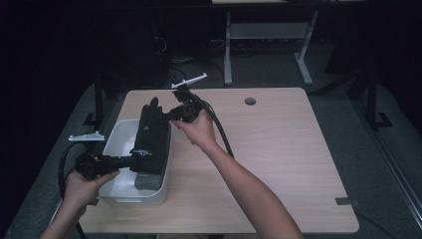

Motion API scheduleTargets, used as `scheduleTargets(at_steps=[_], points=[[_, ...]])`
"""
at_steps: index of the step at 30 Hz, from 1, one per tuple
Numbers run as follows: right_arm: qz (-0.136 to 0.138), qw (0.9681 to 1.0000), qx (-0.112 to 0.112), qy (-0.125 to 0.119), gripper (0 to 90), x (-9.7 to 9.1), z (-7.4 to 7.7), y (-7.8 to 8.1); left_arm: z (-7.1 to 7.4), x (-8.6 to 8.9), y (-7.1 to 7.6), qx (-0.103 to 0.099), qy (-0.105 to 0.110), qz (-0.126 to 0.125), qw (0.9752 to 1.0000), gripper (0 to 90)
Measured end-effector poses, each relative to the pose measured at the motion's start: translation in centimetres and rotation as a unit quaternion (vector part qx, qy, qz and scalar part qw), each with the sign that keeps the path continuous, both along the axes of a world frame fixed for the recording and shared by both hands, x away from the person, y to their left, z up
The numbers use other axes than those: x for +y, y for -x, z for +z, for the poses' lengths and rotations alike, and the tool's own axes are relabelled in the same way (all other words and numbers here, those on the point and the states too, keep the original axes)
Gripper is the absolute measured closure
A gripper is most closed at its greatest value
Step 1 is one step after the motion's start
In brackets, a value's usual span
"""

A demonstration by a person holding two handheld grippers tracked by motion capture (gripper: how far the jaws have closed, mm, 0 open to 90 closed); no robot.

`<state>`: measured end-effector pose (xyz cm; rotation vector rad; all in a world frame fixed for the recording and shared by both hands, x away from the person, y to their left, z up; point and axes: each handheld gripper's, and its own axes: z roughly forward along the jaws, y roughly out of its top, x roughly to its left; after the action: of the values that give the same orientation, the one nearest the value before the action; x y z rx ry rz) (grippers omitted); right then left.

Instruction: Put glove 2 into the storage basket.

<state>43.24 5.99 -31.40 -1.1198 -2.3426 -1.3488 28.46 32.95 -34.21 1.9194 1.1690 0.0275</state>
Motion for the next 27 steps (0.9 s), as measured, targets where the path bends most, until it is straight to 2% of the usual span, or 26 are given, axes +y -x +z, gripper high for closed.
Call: scheduleTargets(at_steps=[8, 16, 27], points=[[0.009, 0.9999, 0.003, 0.008, 76.2, 1.0, -1.2, -0.1, -0.9, 0.5, 0.3, 0.011, -0.003, 0.002, 0.9999, 82.1], [0.010, 0.9996, 0.022, 0.011, 76.1, 1.6, -2.9, -0.2, -1.9, 0.7, 0.4, 0.023, -0.005, 0.003, 0.9997, 82.0], [0.012, 0.9989, 0.037, 0.025, 75.5, 2.1, -5.1, -0.4, -3.0, 1.2, 0.4, 0.045, -0.010, 0.006, 0.9989, 81.8]])
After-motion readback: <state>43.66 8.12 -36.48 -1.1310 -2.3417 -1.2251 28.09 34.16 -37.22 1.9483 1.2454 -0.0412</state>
